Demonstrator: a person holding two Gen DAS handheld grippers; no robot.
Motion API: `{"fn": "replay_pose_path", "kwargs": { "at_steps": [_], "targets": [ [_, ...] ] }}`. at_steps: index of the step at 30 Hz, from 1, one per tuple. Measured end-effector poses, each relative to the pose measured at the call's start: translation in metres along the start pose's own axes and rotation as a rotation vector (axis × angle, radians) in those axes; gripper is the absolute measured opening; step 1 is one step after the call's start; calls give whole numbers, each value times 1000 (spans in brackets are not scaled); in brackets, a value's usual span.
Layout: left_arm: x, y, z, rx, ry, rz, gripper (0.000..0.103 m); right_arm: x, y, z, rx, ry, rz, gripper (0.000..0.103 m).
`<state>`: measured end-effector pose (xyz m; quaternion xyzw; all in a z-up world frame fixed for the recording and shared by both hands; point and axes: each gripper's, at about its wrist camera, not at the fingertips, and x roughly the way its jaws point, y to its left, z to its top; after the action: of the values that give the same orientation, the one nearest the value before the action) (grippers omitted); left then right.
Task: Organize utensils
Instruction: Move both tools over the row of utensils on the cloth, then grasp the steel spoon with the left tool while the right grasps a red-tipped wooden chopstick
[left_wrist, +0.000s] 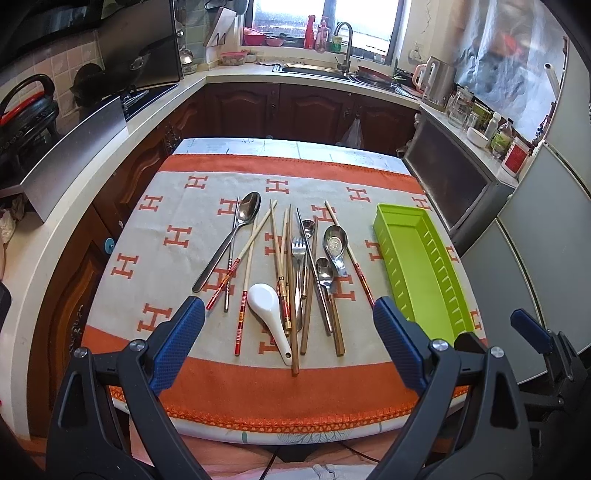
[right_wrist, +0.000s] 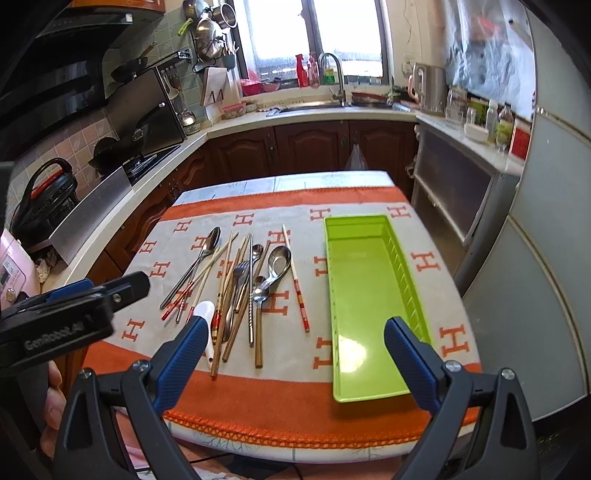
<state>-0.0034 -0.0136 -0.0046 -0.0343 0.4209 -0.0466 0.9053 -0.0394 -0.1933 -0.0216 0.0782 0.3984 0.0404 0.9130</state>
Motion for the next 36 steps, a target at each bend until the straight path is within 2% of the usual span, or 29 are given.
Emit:
{"fn": "replay_pose_path", "kwargs": {
  "at_steps": [6, 11, 20, 24, 29, 32, 36],
  "targets": [
    [-8, 18, 0, -51, -65, -38, 91, 14, -4, 6, 39, 40, 37, 97],
    [-14, 41, 12, -46, -121, -13, 91, 22, 2, 20, 23, 35, 40, 97],
    [-14, 96, 41, -113, -123, -15, 92, 46, 21, 49, -11, 52, 93, 95],
    [-3, 118, 54, -133, -96, -28, 92, 67, 32, 57, -32, 90, 119, 84],
    [26, 138, 66, -117, -69, 31, 92, 100, 47, 67, -45, 148, 155, 69],
    [53, 147, 72, -94, -36, 79, 91, 124, 55, 71, -29, 199, 191, 61],
    [102, 157, 79, -84, 47, 80, 88, 155, 64, 76, -16, 251, 223, 52]
  ]
}}
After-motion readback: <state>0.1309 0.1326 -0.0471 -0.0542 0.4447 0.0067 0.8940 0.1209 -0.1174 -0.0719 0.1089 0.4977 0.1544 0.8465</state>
